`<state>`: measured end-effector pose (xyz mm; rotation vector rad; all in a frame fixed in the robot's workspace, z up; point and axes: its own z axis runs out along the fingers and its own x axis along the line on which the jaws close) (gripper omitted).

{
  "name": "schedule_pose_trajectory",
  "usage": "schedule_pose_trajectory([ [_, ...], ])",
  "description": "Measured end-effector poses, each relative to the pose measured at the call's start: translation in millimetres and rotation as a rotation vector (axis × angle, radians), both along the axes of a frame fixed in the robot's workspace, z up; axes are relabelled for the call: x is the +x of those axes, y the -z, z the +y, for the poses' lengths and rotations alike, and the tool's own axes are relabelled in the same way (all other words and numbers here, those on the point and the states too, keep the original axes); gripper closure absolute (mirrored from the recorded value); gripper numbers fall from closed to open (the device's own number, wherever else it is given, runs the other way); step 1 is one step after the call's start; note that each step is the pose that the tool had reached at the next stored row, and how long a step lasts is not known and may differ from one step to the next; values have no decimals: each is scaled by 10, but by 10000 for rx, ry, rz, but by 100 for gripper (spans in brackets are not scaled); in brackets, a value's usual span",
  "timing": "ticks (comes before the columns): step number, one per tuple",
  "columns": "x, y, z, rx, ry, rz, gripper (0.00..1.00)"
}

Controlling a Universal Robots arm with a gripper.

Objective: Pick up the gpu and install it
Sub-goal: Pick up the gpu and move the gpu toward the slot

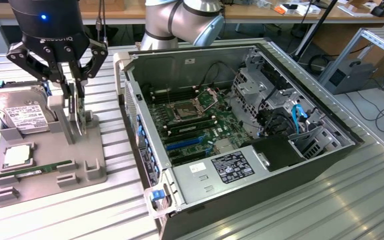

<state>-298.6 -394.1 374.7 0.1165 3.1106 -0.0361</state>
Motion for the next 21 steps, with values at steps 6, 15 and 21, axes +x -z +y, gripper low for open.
schedule_pose_trajectory([
  [6,0,-22,0,8,0,0,73],
  [15,0,-53,-1,14,0,-1,73],
  [21,0,-73,-1,16,0,0,73],
])
